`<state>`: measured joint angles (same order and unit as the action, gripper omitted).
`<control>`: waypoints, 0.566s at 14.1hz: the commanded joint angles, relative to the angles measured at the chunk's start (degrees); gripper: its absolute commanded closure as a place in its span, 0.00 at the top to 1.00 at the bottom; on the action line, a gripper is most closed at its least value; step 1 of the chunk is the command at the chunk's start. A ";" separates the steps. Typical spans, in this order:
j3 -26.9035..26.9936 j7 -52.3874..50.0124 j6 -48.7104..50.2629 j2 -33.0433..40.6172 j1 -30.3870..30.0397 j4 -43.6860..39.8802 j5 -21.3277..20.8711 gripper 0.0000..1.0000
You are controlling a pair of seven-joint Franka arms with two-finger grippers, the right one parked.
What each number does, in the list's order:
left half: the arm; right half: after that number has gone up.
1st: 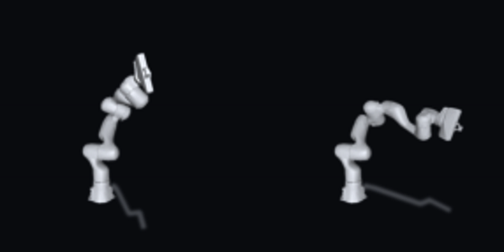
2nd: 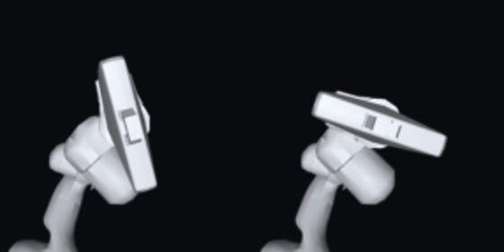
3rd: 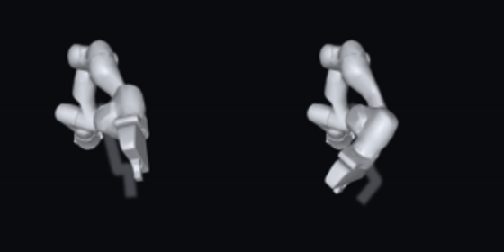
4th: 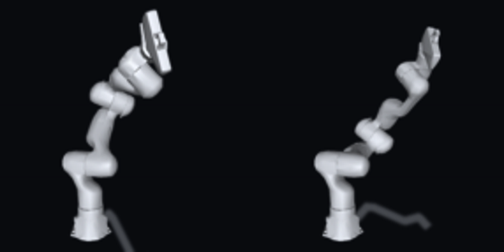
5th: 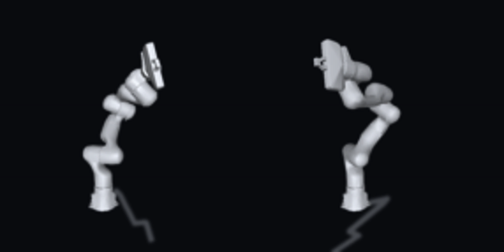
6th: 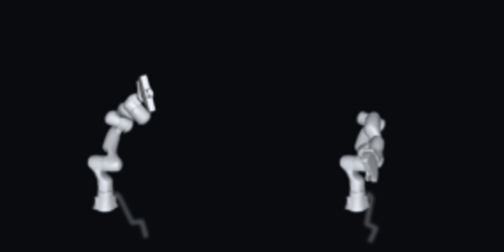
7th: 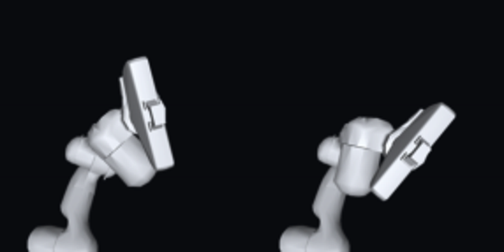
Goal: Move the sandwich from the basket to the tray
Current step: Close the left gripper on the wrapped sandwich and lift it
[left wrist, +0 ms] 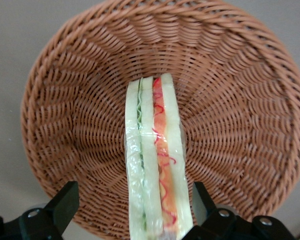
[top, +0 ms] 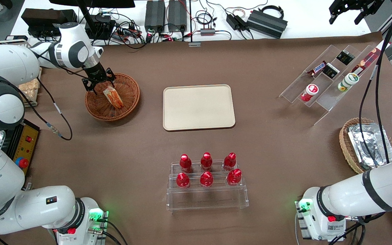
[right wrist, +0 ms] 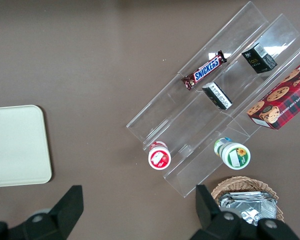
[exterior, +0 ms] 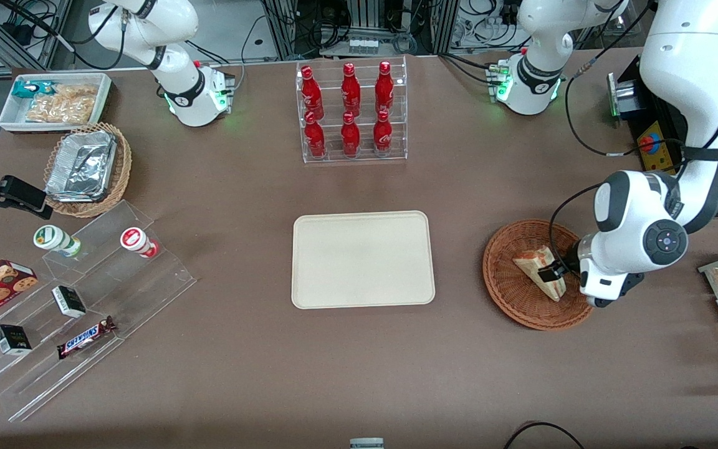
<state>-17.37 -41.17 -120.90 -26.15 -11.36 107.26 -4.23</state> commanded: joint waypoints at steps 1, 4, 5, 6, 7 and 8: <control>-0.29 -2.07 -2.40 -1.00 -0.33 1.63 0.80 1.00; -0.29 -5.75 -7.32 -2.58 0.02 3.66 0.80 0.99; -0.29 -7.94 -7.94 -2.85 0.37 3.66 0.71 0.69; -0.38 -8.92 -7.86 -2.76 0.46 3.57 0.45 0.35; -0.47 -8.23 -7.42 -2.50 0.46 3.23 0.27 0.14; -0.64 -8.14 -7.16 -2.41 0.46 2.61 0.10 0.11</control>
<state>-17.72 -48.16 -127.94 -29.51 -11.09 110.16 -4.15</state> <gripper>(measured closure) 0.269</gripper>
